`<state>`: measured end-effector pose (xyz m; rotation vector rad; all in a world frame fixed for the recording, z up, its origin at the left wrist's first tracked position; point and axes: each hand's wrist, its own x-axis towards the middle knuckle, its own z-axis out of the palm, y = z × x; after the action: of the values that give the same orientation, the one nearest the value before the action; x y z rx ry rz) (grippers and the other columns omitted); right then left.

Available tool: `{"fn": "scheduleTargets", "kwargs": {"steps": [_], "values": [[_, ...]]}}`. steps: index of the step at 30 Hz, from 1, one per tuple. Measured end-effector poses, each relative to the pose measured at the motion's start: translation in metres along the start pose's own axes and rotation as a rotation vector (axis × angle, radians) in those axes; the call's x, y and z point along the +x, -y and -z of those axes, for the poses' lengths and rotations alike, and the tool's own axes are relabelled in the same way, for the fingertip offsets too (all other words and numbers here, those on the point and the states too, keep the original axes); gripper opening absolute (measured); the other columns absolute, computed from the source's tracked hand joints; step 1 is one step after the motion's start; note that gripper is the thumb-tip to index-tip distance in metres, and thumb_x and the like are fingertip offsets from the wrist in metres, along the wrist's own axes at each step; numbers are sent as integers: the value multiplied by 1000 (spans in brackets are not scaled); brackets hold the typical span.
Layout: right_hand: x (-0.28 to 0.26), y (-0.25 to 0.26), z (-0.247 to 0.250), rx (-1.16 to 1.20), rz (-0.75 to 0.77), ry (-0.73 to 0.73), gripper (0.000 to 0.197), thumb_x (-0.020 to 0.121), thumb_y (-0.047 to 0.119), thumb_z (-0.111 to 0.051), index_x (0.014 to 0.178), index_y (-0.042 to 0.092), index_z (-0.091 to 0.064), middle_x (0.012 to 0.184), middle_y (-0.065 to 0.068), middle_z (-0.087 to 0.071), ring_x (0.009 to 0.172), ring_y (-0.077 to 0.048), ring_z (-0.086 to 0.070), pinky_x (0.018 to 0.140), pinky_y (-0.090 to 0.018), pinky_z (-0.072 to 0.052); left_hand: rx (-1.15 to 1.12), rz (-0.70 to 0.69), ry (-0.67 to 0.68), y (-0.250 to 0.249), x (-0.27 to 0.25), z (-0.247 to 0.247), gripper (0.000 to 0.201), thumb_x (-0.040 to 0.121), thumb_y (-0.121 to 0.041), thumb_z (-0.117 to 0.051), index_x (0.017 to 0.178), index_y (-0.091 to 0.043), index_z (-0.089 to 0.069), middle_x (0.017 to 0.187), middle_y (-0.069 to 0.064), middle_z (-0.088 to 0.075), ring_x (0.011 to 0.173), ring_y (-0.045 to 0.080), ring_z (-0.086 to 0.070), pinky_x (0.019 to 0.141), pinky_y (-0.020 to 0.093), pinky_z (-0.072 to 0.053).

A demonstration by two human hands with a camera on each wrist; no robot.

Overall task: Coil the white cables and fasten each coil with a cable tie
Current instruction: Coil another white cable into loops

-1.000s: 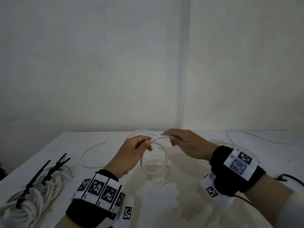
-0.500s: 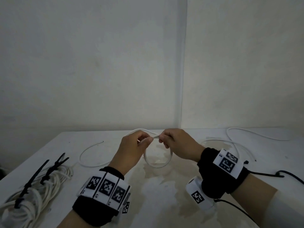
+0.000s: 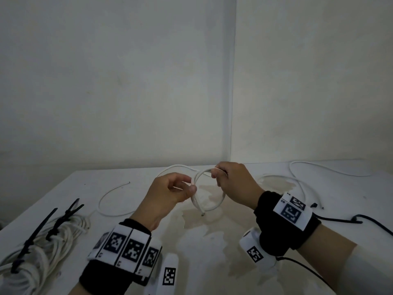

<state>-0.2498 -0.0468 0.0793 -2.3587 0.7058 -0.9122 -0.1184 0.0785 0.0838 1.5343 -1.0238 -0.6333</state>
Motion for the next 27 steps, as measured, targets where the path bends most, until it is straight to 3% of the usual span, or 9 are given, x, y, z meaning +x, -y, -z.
{"fn": "scheduleTargets", "kwargs": {"steps": [3, 6, 12, 15, 17, 20, 22, 24, 27], "values": [[-1, -2, 4, 11, -12, 10, 27, 95, 18, -47, 70, 16, -55, 59, 15, -48, 57, -3, -45, 57, -9, -35, -82, -7, 20, 2, 1, -11, 16, 78, -3, -68, 81, -13, -56, 90, 4, -65, 61, 7, -64, 66, 24, -54], [-3, -7, 8, 19, -34, 8, 34, 95, 19, -47, 61, 25, -50, 58, 16, -49, 56, -1, -45, 56, -10, -36, -171, 7, 72, -1, 2, -23, 16, 80, -1, -66, 87, -9, -53, 76, 12, -63, 53, 12, -64, 58, 26, -57], [-8, -12, 17, 47, -60, 34, 36, 95, 23, -46, 60, 28, -50, 56, 9, -53, 49, 3, -49, 53, -8, -36, 366, -242, -21, 4, 9, -31, 10, 86, -10, -61, 80, -15, -56, 68, -3, -57, 52, 6, -62, 57, 26, -56], [-7, -9, 19, 68, -52, 69, 35, 95, 23, -47, 61, 26, -51, 55, 9, -53, 46, 6, -48, 52, -8, -37, 614, -377, -110, 12, 11, -34, 5, 91, -16, -52, 89, -12, -55, 82, 2, -57, 67, 17, -62, 65, 37, -52], [-7, -9, 22, 85, -53, 72, 34, 95, 22, -46, 62, 24, -52, 55, 9, -53, 45, 5, -48, 51, -8, -37, 737, -405, -156, 16, 14, -33, 11, 92, -20, -50, 90, -10, -56, 86, 1, -54, 73, 17, -58, 68, 34, -45], [-8, -15, 26, 96, -55, 40, 34, 95, 21, -47, 62, 25, -52, 55, 9, -54, 48, 5, -49, 53, -9, -37, 363, -243, 12, 11, 14, -29, 13, 92, -18, -52, 81, -12, -56, 75, -8, -66, 70, 1, -59, 64, 21, -42], [-10, -17, 27, 106, -57, 28, 33, 95, 20, -47, 63, 25, -53, 55, 10, -54, 51, 6, -50, 55, -9, -37, 72, -70, 149, 4, 10, -31, 14, 94, -17, -49, 82, -12, -54, 64, -7, -68, 74, 10, -61, 65, 21, -43], [-11, -17, 28, 109, -50, 24, 32, 95, 18, -47, 64, 23, -54, 55, 11, -55, 52, 7, -50, 55, -8, -37, 66, -32, 163, 1, 9, -32, 18, 96, -19, -43, 83, -12, -52, 61, -5, -62, 68, 8, -58, 62, 18, -42], [-12, -18, 30, 112, -53, 12, 33, 95, 17, -47, 64, 23, -53, 56, 11, -56, 50, 7, -49, 55, -7, -37, 254, -137, 125, -1, 13, -33, 23, 99, -23, -36, 92, -13, -56, 70, -3, -51, 59, -1, -53, 56, 8, -40]]}}
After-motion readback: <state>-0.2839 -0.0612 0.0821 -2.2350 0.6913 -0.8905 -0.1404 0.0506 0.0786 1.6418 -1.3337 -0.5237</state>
